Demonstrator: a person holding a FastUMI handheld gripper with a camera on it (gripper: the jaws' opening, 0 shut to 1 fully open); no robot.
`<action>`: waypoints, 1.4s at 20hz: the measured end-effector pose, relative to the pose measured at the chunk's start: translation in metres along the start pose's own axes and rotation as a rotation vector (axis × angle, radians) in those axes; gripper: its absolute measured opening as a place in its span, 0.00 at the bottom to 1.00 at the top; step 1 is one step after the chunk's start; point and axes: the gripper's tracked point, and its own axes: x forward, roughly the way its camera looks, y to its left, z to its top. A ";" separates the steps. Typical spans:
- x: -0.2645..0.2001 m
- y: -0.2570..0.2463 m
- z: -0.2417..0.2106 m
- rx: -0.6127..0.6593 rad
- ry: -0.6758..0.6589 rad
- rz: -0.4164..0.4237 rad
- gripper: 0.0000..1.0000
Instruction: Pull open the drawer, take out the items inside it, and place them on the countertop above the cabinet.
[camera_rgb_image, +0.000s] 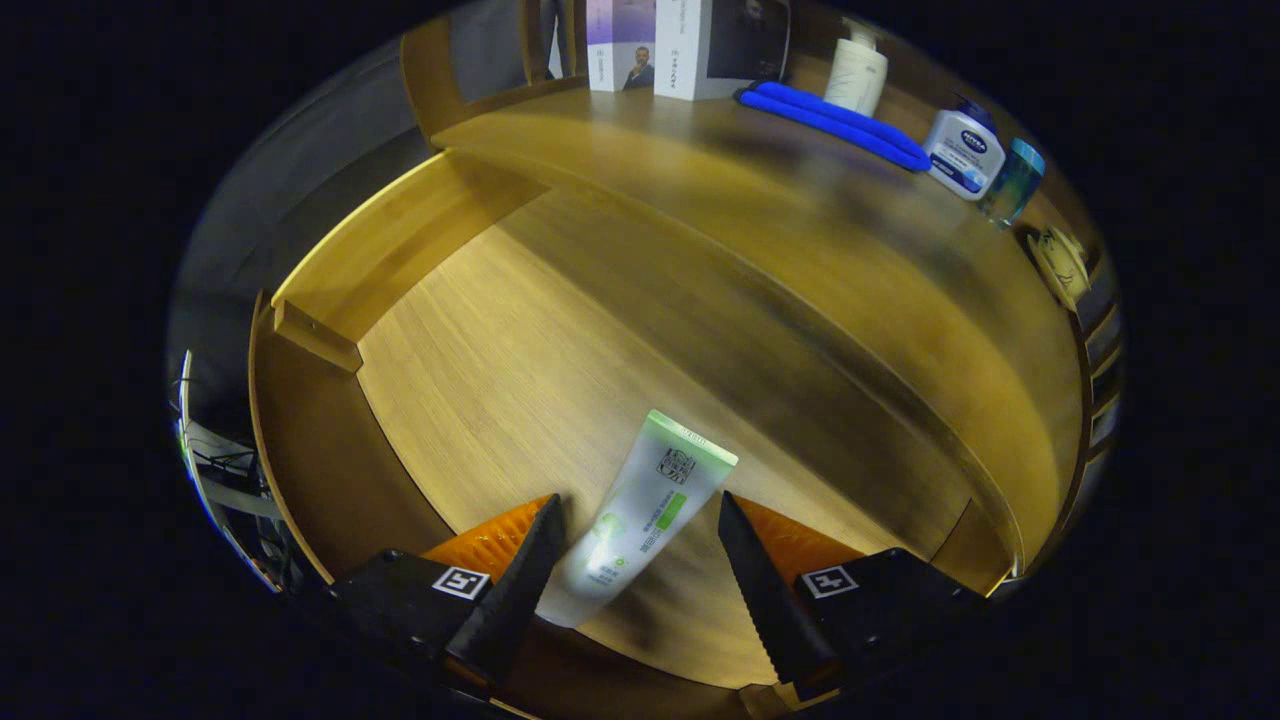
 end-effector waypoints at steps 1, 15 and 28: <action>0.002 0.002 0.000 0.000 0.008 0.012 0.95; 0.010 0.000 -0.016 -0.260 0.070 0.004 0.34; -0.053 0.011 0.032 -0.189 -0.203 -0.014 0.34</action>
